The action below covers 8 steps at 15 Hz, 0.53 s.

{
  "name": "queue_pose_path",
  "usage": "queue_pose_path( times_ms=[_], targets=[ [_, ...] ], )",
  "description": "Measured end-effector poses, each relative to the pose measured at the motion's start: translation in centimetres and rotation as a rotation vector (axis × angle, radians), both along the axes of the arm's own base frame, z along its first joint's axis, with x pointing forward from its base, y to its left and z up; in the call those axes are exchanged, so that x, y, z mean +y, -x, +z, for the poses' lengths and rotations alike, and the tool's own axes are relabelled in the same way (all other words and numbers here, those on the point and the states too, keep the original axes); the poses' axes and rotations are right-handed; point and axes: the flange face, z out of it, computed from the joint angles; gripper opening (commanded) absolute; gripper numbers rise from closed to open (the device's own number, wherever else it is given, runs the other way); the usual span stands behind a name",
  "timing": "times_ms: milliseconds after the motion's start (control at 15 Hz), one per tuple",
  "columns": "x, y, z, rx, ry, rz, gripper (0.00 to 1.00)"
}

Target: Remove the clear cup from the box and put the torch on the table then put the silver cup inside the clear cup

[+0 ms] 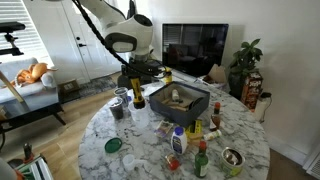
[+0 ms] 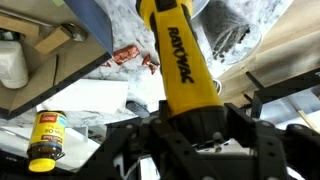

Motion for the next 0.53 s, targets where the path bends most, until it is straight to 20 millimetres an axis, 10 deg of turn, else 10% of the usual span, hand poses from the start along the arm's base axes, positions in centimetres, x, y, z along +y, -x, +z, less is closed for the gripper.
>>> queue_pose_path(
  times_ms=[533],
  targets=[
    [4.2, 2.1, 6.5, -0.006, -0.061, 0.093, 0.33]
  ],
)
